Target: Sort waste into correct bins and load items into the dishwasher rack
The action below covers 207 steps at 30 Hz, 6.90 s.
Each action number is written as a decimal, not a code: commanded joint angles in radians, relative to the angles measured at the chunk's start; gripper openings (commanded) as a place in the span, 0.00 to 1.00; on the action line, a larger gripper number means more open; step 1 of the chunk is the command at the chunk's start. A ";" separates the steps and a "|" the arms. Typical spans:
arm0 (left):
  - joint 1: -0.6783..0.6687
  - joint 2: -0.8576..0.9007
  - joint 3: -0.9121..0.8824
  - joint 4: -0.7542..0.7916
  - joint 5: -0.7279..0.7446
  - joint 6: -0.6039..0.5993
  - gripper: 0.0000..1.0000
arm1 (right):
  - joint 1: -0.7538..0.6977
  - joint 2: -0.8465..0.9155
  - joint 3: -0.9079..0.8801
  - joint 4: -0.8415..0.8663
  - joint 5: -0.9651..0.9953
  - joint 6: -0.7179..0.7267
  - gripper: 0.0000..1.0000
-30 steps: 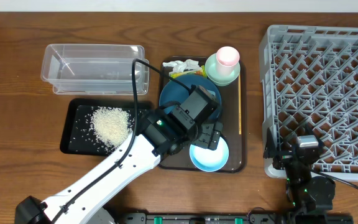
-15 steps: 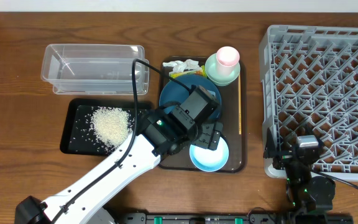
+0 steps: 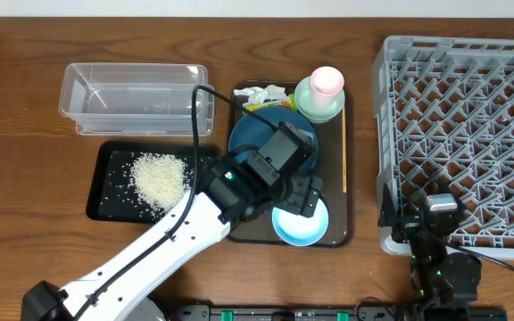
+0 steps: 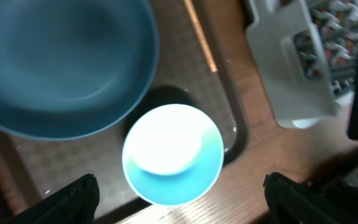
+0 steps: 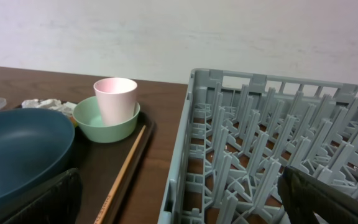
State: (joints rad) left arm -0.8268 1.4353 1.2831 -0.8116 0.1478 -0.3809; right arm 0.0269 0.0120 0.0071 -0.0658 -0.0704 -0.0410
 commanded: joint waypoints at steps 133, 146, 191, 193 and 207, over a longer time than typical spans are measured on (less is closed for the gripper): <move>-0.087 0.018 -0.011 -0.014 0.043 0.067 0.87 | 0.009 -0.005 -0.002 -0.004 0.006 -0.013 0.99; -0.096 0.074 -0.011 -0.014 0.043 0.067 0.87 | 0.009 -0.005 -0.002 -0.004 0.006 -0.013 0.99; -0.095 0.073 0.046 0.051 -0.016 0.098 0.87 | 0.009 -0.005 -0.002 -0.004 0.006 -0.013 0.99; -0.095 0.073 0.069 0.040 -0.064 0.105 0.87 | 0.009 -0.005 -0.002 -0.004 0.006 -0.013 0.99; -0.053 0.073 0.079 0.029 -0.419 0.080 0.87 | 0.009 -0.005 -0.002 -0.004 0.006 -0.013 0.99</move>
State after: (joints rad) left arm -0.9070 1.5093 1.3407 -0.7792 -0.1783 -0.2878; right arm 0.0269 0.0120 0.0071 -0.0658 -0.0708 -0.0414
